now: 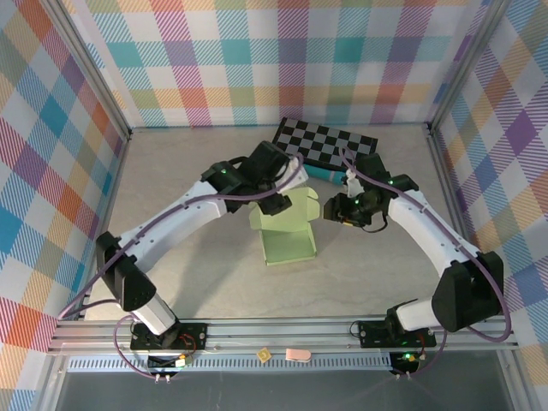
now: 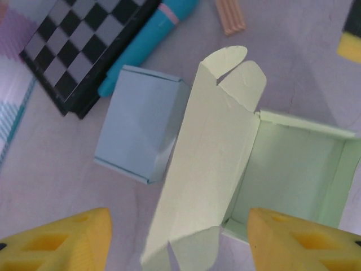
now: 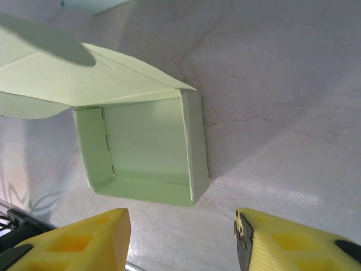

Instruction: Fold the paper box

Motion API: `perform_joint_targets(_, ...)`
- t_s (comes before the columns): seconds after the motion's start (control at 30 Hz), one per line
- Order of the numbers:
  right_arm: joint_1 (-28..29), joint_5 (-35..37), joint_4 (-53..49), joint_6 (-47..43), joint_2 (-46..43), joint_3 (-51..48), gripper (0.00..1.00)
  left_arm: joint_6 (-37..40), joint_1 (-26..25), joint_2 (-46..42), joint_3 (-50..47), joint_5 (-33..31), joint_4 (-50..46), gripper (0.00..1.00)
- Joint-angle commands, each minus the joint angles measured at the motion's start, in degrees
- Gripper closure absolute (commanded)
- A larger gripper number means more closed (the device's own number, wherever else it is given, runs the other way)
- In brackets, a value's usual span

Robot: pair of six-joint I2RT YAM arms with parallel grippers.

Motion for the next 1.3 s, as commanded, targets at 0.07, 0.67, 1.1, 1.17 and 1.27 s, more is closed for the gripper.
perform_joint_targets(0.07, -0.3, 0.0, 2.6, -4.9, 3.3, 2.8, 0.45, -23.8, 10.3, -2.4, -3.3, 13.6, -9.1, 0.39)
perform_joint_targets(0.67, -0.2, -3.1, 11.0, -13.7, 12.1, 5.9, 0.46, -31.7, 13.1, -4.6, -20.8, 14.3, 0.5, 0.41)
perform_joint_targets(1.1, 1.2, -5.2, 10.4, -14.7, 15.8, 8.3, 0.51, -32.0, 13.1, 2.0, -16.9, 14.9, 3.2, 0.49)
perform_joint_targets(1.17, 1.4, -5.1, 10.3, -14.6, 16.1, 8.5, 0.52, -32.4, 13.1, 2.3, -16.5, 15.0, 3.1, 0.53)
perform_joint_targets(1.27, 1.8, -5.1, 10.2, -14.7, 16.4, 8.8, 0.57, -33.5, 13.0, 2.8, -16.2, 15.4, 3.3, 0.58)
